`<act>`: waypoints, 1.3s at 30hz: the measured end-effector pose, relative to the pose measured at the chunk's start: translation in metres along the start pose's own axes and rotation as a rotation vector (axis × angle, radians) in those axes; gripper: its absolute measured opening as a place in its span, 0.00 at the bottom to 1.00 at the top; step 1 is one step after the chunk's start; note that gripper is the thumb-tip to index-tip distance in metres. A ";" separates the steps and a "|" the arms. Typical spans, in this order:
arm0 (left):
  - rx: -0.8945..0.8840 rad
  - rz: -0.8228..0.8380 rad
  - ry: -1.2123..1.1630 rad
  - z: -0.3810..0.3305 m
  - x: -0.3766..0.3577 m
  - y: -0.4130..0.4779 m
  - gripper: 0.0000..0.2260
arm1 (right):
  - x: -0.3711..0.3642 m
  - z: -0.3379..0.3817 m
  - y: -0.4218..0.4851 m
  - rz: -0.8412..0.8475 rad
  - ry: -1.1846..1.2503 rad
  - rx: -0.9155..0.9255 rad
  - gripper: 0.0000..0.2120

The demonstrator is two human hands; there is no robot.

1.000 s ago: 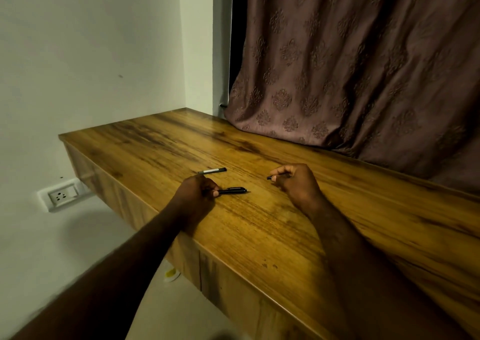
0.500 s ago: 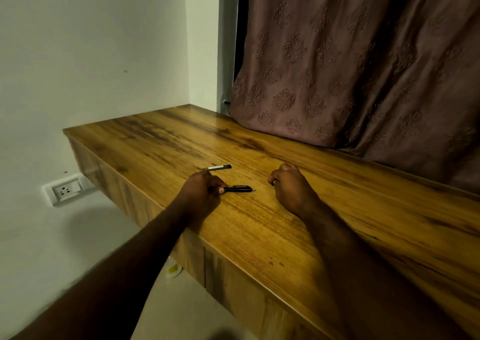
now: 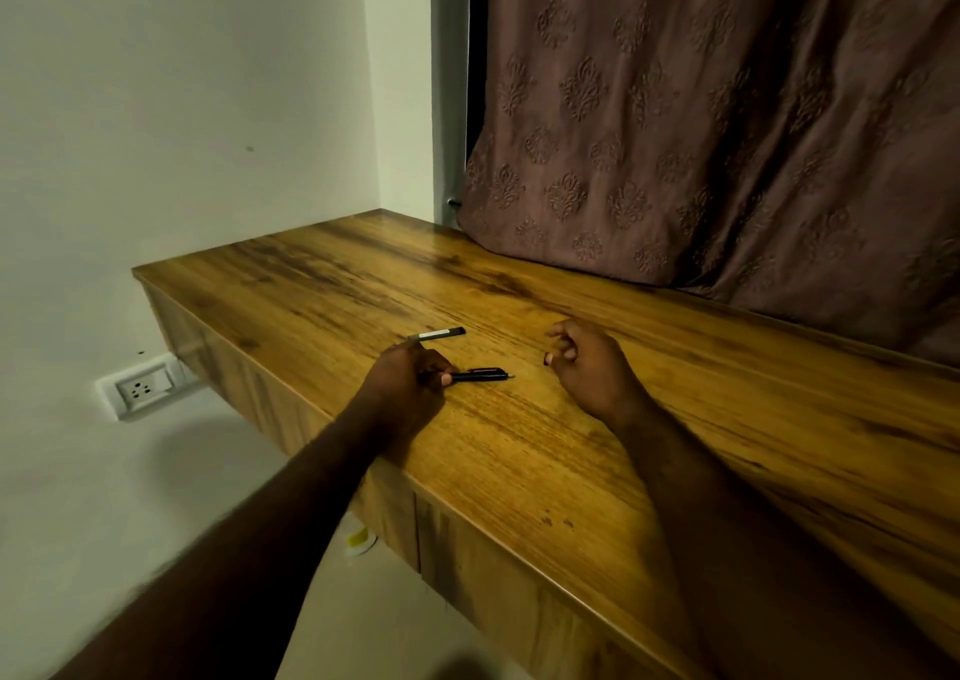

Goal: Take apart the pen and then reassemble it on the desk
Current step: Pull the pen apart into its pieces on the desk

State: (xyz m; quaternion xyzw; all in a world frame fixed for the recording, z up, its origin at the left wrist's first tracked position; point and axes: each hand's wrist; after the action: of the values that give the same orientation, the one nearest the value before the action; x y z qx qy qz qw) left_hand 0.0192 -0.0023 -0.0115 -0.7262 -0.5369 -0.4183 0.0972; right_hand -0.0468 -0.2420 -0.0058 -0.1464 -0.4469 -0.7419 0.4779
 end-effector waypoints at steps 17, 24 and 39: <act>-0.053 -0.021 0.018 -0.002 0.001 -0.003 0.03 | -0.005 0.028 -0.016 0.063 0.406 -0.125 0.07; -0.047 -0.016 0.008 -0.010 0.002 -0.006 0.03 | -0.009 0.025 -0.015 0.076 0.323 -0.053 0.03; -0.041 0.020 -0.016 -0.008 0.005 -0.002 0.11 | 0.031 -0.011 -0.017 -0.176 0.235 -0.200 0.07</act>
State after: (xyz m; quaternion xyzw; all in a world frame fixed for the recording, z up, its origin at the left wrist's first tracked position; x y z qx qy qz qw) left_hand 0.0132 -0.0025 -0.0031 -0.7368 -0.5215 -0.4223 0.0822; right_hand -0.0739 -0.2665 -0.0014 -0.0656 -0.3229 -0.8337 0.4431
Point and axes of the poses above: each hand's wrist, its own y-axis towards the middle knuckle, its own x-axis out of the back of the hand, z = x × y, and after that the axes turned 12 degrees about x, right-handed
